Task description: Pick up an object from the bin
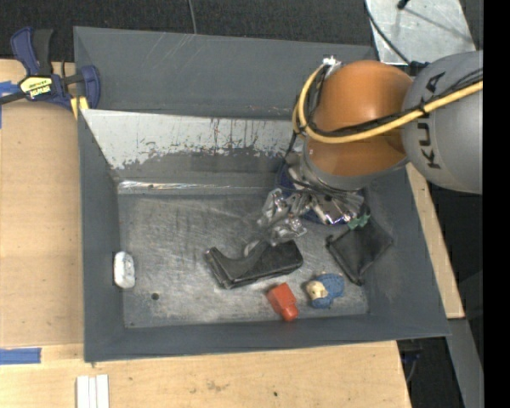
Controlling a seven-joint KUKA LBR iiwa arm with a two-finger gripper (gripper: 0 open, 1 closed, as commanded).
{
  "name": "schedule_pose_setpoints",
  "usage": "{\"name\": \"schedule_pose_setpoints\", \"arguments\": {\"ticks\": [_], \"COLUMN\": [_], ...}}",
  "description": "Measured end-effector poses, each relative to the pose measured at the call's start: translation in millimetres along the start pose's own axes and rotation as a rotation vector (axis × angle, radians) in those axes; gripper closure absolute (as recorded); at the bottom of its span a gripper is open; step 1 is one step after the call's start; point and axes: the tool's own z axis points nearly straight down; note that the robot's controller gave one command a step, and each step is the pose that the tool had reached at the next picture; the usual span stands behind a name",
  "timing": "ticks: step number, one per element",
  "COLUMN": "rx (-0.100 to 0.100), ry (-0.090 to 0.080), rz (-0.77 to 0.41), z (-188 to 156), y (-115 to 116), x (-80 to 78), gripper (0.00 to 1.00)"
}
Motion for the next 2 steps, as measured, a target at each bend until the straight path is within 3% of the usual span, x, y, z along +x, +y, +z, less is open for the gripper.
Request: {"name": "schedule_pose_setpoints", "arguments": {"ticks": [1, 2], "rx": [0.003, 0.010], "ry": [-0.007, -0.011], "rz": [0.000, -0.381], "z": [-4, 61], "y": [-1, -23], "x": [-1.6, -12.1], "gripper": [0.00, 0.00]}}
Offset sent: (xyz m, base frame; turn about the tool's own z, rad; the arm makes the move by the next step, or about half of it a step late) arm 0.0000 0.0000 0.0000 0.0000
